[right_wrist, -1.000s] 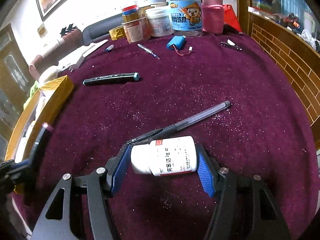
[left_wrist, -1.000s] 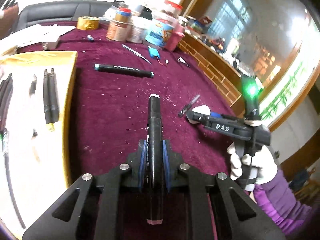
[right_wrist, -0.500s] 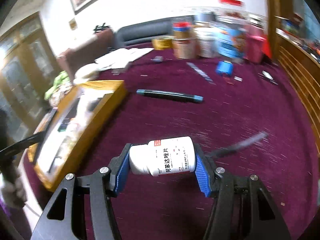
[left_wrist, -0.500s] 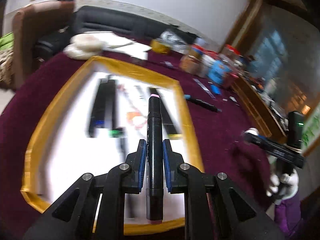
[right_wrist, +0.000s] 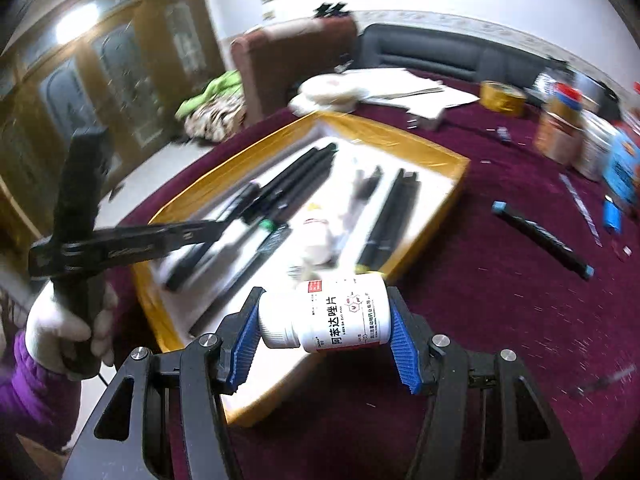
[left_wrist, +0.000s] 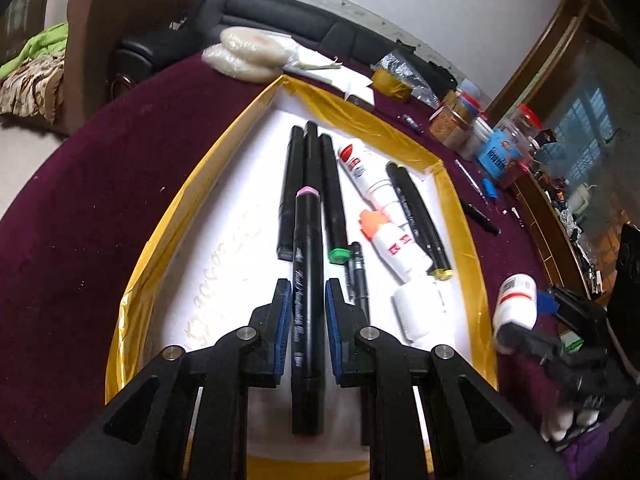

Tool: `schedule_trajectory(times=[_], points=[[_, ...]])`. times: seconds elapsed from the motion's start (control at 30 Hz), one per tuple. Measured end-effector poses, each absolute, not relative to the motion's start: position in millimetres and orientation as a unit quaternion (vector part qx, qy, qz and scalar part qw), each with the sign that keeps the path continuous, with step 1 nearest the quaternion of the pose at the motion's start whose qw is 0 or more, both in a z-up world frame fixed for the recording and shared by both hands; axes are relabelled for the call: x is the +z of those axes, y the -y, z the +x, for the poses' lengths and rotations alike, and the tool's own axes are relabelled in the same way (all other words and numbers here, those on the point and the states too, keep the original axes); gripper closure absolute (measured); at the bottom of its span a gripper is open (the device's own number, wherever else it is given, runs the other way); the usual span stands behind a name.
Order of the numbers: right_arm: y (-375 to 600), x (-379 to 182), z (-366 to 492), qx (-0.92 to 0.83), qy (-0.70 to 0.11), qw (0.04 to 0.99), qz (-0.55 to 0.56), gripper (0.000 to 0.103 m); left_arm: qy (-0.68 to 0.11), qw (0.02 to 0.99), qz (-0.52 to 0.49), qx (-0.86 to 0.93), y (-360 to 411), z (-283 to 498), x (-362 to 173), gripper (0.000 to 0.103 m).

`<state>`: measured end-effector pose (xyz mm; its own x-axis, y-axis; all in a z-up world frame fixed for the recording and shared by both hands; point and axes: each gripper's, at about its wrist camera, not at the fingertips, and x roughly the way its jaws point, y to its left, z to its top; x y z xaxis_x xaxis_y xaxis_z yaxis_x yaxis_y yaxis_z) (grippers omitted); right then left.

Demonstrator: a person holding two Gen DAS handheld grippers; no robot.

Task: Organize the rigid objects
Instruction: 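Carry the pink-capped marker and red-labelled bottle over the tray with both tools, then open both tools to release the marker and bottle in the tray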

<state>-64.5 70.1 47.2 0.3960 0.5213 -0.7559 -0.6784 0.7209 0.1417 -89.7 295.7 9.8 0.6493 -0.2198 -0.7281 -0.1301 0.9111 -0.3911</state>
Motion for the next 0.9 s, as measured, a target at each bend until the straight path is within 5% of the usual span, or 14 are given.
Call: schedule_trajectory(times=[0.33, 0.5, 0.9], points=[[-137.2, 30.6, -76.3, 0.401, -0.418, 0.799, -0.164, 0.049, -0.389, 0.892, -0.227, -0.041, -307.0, -101.2, 20.4, 0.077], [-165.9, 28.6, -82.3, 0.428, -0.407, 0.783, -0.194, 0.049, -0.339, 0.909, -0.241, -0.019, -328.0, -123.8, 44.1, 0.049], [-201.4, 15.8, -86.6, 0.461, -0.391, 0.759, -0.241, 0.046, -0.336, 0.904, -0.264, 0.009, -354.9, -131.3, 38.2, 0.043]])
